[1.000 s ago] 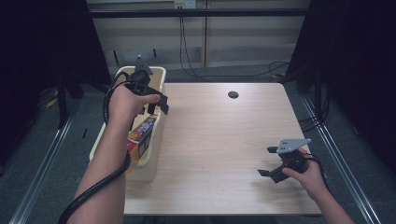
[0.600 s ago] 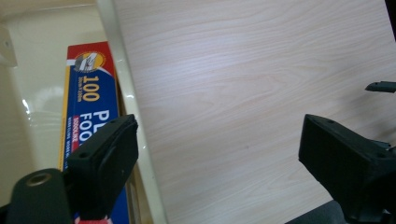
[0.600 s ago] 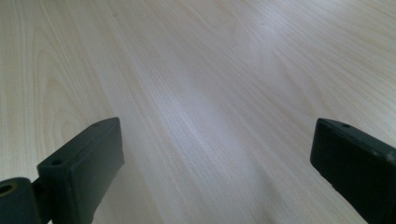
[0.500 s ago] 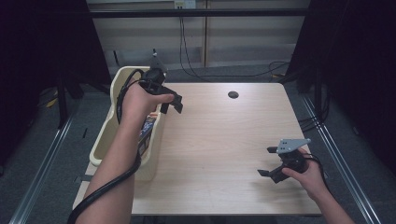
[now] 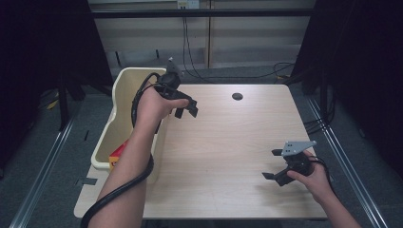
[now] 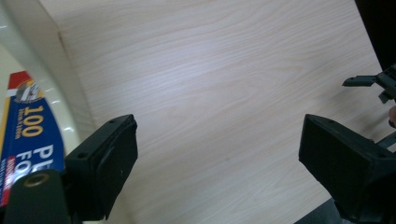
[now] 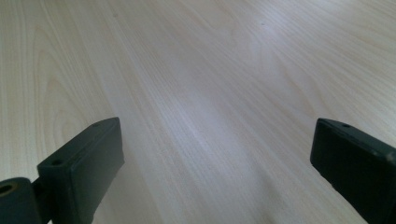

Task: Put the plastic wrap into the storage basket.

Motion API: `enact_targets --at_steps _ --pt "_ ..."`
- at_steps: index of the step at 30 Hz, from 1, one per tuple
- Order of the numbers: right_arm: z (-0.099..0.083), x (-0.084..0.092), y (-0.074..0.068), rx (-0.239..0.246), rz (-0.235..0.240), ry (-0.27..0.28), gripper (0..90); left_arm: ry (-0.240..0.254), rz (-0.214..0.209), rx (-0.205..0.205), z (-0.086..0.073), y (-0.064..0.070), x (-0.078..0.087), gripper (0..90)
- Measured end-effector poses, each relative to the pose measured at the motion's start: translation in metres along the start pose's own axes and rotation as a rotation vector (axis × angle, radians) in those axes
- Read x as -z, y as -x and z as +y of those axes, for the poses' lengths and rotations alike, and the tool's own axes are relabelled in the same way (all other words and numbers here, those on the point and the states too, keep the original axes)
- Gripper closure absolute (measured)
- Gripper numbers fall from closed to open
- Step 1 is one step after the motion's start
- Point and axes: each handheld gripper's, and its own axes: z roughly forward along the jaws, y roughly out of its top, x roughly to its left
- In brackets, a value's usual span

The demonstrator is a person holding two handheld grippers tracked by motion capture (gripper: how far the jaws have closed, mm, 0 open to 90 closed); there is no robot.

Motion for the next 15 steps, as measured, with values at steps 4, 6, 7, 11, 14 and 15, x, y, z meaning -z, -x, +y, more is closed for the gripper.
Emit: enact_targets --at_steps 4,6,7,11,14,15 --pt "0.0 0.0 -0.001 -0.001 -0.005 0.0 2.6 -0.005 -0.014 -0.018 0.0 0.004 -0.007 11.4" --pt "0.0 0.0 0.0 0.0 -0.006 0.0 2.6 -0.008 -0.018 -0.025 0.0 0.005 -0.01 11.6" --pt "0.0 0.0 0.0 0.0 -0.006 -0.001 2.6 -0.014 -0.024 -0.034 -0.001 0.006 -0.012 11.7" --pt "0.0 0.0 -0.001 0.0 -0.008 0.001 2.6 -0.015 -0.03 -0.05 -0.002 0.01 -0.018 11.7" --pt "0.0 0.0 -0.001 0.001 -0.009 -0.001 2.6 -0.022 -0.043 -0.071 -0.004 0.014 -0.025 11.6" --pt "0.0 0.0 -0.001 0.0 -0.009 0.0 2.6 -0.027 -0.047 -0.069 -0.004 0.015 -0.026 11.5"
